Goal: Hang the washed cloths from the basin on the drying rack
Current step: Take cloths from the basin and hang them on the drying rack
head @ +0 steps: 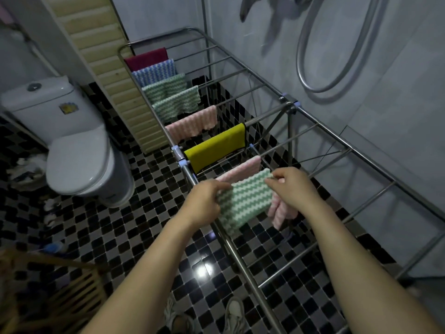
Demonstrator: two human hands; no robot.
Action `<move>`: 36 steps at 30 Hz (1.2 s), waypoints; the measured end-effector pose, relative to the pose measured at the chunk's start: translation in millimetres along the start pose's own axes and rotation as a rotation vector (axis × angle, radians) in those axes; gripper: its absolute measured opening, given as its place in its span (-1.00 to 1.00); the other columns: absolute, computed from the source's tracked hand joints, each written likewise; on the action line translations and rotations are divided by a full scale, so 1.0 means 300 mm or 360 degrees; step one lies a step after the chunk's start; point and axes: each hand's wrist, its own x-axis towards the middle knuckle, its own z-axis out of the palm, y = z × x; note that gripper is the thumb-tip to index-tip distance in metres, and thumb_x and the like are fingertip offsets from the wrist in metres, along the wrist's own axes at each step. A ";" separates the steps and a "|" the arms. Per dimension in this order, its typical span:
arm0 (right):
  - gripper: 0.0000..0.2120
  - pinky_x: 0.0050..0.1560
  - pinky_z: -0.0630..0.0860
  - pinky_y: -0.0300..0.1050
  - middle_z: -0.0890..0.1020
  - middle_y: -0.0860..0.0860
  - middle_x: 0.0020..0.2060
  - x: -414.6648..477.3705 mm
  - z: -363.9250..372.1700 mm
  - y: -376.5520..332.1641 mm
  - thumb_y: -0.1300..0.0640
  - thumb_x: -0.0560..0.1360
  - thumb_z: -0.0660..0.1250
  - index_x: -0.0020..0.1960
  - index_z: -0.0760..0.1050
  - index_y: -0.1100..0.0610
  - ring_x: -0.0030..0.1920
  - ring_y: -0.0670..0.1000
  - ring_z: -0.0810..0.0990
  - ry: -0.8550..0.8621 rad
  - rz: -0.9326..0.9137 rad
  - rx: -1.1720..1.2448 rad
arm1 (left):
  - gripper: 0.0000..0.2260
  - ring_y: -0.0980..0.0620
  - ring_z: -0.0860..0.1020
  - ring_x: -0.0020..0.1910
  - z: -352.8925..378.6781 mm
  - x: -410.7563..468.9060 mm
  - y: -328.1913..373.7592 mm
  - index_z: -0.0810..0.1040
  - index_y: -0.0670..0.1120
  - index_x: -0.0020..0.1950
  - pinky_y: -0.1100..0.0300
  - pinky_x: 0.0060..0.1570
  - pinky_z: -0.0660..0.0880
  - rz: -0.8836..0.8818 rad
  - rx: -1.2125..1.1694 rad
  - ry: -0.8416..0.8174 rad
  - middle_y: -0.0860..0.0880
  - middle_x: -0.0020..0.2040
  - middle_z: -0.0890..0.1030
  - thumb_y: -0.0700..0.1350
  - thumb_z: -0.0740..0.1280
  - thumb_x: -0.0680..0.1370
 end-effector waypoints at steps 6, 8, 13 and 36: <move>-0.81 -0.11 0.56 -0.03 0.67 0.02 -0.07 0.010 0.043 -0.023 -0.04 0.56 0.26 0.02 0.59 0.03 -0.10 0.07 0.61 0.0230 0.0034 -0.0219 | -0.58 -0.05 0.43 0.08 0.076 0.026 -0.038 0.54 -0.04 0.31 0.16 0.03 0.38 0.0119 0.0378 0.0282 -0.05 0.18 0.58 -0.31 0.34 0.47; -0.80 -0.11 0.54 -0.06 0.67 0.02 -0.01 0.013 0.052 -0.029 -0.01 0.57 0.24 0.09 0.58 0.02 -0.05 0.08 0.61 0.0233 0.0025 -0.0245 | -0.70 -0.03 0.49 0.10 0.081 -0.008 -0.025 0.60 -0.05 0.22 0.14 0.08 0.47 0.0126 0.0291 0.0330 -0.04 0.15 0.60 -0.22 0.37 0.49; -0.80 -0.10 0.58 -0.01 0.67 0.01 -0.02 0.031 0.039 -0.016 -0.01 0.58 0.24 0.10 0.59 -0.01 -0.07 0.07 0.62 0.0239 0.0017 -0.0336 | -0.89 0.19 0.59 -0.15 0.099 -0.093 -0.012 0.65 0.02 -0.02 0.18 -0.05 0.59 0.0150 0.0193 -0.0107 0.10 -0.07 0.66 0.01 0.41 0.51; -0.71 -0.16 0.50 -0.19 0.60 -0.08 -0.10 -0.098 0.052 0.125 0.08 0.42 0.49 0.06 0.44 -0.02 -0.09 -0.07 0.60 0.0369 0.0300 0.0472 | -0.88 0.16 0.38 -0.15 0.176 -0.120 -0.038 0.47 0.08 -0.13 0.33 -0.17 0.32 0.0253 0.0276 0.0217 0.16 -0.14 0.44 0.08 0.32 0.54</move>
